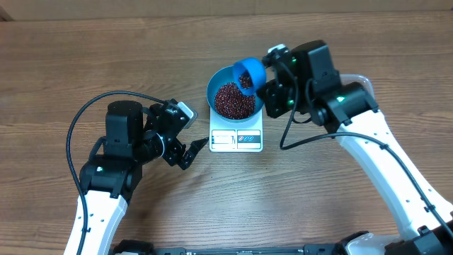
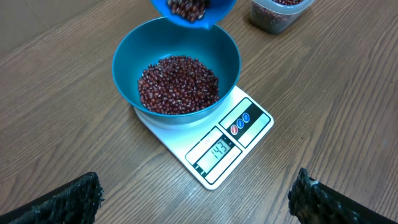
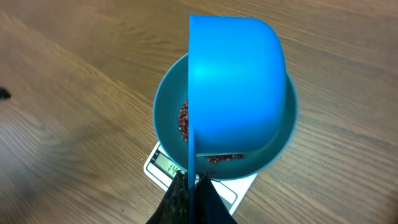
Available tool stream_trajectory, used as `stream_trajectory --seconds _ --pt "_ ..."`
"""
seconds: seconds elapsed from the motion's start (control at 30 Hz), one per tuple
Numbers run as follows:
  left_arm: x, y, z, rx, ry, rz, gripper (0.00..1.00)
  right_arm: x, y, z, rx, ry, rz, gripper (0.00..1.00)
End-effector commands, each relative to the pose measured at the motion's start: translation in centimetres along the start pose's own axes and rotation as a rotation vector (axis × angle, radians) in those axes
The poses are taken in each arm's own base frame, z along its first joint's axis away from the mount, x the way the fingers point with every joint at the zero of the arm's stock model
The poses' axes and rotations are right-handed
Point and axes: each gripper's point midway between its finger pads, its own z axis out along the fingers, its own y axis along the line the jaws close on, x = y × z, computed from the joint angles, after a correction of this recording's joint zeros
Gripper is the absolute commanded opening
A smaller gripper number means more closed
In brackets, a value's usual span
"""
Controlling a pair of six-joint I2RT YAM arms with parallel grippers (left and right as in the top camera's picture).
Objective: Scoop item into bowl and weigh 150g on scale
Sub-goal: 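Tip the blue scoop with the right gripper to trickle beans into the bowl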
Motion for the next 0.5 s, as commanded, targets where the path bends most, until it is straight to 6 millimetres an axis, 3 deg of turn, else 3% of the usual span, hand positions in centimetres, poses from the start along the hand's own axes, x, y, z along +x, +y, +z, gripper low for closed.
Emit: stream_trajectory --seconds 0.0,0.47 --pt "0.1 0.1 -0.1 -0.005 -0.001 0.014 0.99 -1.4 0.6 -0.6 0.04 -0.037 -0.106 0.04" --pt "0.1 0.1 -0.1 -0.005 -0.001 0.014 0.99 -2.5 0.8 -0.3 0.137 -0.071 -0.221 0.04"
